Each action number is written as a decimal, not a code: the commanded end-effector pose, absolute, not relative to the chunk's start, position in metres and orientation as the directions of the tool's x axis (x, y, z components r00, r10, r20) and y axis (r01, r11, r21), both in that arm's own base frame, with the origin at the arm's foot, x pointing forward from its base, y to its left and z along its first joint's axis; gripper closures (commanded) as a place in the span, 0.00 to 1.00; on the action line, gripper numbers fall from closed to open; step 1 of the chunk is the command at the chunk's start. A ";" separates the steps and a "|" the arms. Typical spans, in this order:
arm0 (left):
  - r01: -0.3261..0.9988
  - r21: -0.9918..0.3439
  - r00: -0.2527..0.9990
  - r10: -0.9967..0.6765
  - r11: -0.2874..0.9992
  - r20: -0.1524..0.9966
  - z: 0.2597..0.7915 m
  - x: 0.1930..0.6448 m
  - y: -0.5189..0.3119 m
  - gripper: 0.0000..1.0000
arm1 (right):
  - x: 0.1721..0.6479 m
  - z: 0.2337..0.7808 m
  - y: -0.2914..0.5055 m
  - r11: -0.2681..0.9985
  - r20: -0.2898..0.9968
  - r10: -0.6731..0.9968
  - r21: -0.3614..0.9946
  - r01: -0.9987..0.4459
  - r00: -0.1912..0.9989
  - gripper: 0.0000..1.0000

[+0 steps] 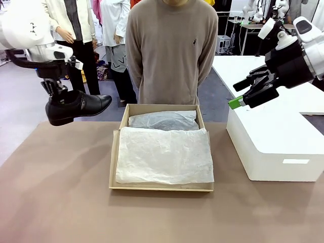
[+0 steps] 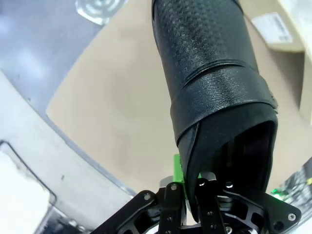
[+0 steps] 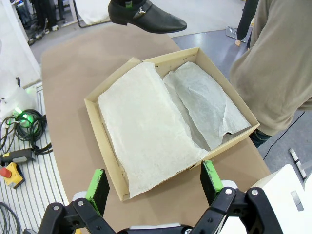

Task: Pack the shoes into the box.
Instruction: Place the other shoe of the Shoes into the Shoes Box.

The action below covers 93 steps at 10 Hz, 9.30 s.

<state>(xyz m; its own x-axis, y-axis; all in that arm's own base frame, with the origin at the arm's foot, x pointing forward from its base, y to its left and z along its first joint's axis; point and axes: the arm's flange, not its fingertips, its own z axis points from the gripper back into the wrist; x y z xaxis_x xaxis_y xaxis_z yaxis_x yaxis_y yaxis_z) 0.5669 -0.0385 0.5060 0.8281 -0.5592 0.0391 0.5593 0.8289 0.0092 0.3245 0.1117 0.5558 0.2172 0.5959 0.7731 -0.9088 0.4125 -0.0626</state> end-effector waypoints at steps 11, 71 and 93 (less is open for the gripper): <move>0.191 -0.017 0.981 -0.190 0.981 0.041 0.514 0.569 -0.139 1.00 | 0.328 0.555 0.112 0.391 0.786 0.588 -0.069 -0.918 0.191 0.00; -0.984 -0.060 0.170 0.985 0.170 0.003 0.491 0.538 -0.481 1.00 | 0.328 0.555 0.112 0.391 0.786 0.588 -0.069 -0.918 0.191 0.00; -0.992 -0.088 0.086 0.996 0.089 0.038 0.441 0.539 -0.481 1.00 | 0.328 0.555 0.112 0.391 0.786 0.588 -0.069 -0.918 0.191 0.00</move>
